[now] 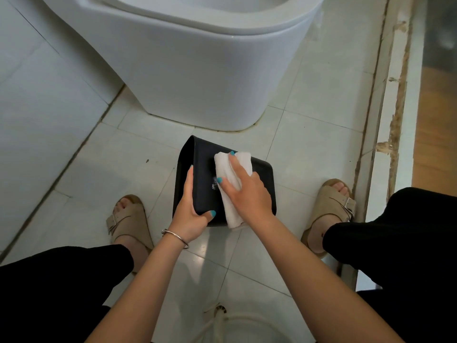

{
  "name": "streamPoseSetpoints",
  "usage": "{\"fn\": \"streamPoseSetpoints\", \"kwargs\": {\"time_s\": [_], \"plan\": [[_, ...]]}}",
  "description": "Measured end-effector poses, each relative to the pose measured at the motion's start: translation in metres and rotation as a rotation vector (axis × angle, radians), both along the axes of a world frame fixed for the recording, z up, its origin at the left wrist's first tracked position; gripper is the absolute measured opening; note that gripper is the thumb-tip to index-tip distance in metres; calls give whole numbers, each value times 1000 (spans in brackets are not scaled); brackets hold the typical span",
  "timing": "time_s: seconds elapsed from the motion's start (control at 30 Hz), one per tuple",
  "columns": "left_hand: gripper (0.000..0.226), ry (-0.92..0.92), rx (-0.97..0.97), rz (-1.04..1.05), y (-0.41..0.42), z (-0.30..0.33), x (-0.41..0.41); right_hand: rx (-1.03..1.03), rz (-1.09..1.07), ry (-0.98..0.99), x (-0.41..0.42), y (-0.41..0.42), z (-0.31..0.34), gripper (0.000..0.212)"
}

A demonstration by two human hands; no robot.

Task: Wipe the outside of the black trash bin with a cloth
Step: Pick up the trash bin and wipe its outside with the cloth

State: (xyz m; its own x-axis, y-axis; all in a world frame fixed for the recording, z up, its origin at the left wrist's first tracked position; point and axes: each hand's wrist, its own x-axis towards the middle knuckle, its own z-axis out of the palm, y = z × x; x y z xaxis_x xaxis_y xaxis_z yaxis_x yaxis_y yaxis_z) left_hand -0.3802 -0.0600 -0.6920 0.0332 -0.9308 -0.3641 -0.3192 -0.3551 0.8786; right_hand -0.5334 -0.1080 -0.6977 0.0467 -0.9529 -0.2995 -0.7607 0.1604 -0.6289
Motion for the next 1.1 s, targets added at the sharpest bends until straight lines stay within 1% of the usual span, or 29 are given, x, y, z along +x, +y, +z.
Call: {"fn": "streamPoseSetpoints", "kwargs": {"time_s": [0.1, 0.17, 0.27, 0.33, 0.47, 0.67, 0.8, 0.93, 1.0, 1.1], "plan": [[111, 10, 1, 26, 3, 1, 0, 15, 9, 27, -10, -4, -10, 60], [110, 26, -1, 22, 3, 2, -3, 27, -44, 46, -21, -5, -17, 59], [110, 58, 11, -6, 1, 4, -9, 62, -150, 21, -40, -7, -25, 60], [110, 61, 17, -22, -2, 5, -12, 69, -181, 21, -45, -9, -26, 61], [109, 56, 6, -45, -4, 6, -14, 16, -79, 76, -34, -6, -21, 63], [111, 48, -10, -97, -10, 8, -8, -81, 71, -23, -4, -1, 1, 63], [110, 57, -9, -59, -4, 4, -5, -96, 112, -10, -5, 1, -1, 59], [109, 55, 4, -29, -3, 4, 0, -58, 54, 42, -26, 1, -21, 59], [108, 52, -8, -23, -4, 4, -1, -9, -35, 67, -43, 1, -31, 57], [107, 58, 0, -47, -5, 5, -4, 62, -190, 25, -62, -1, -42, 56]]}}
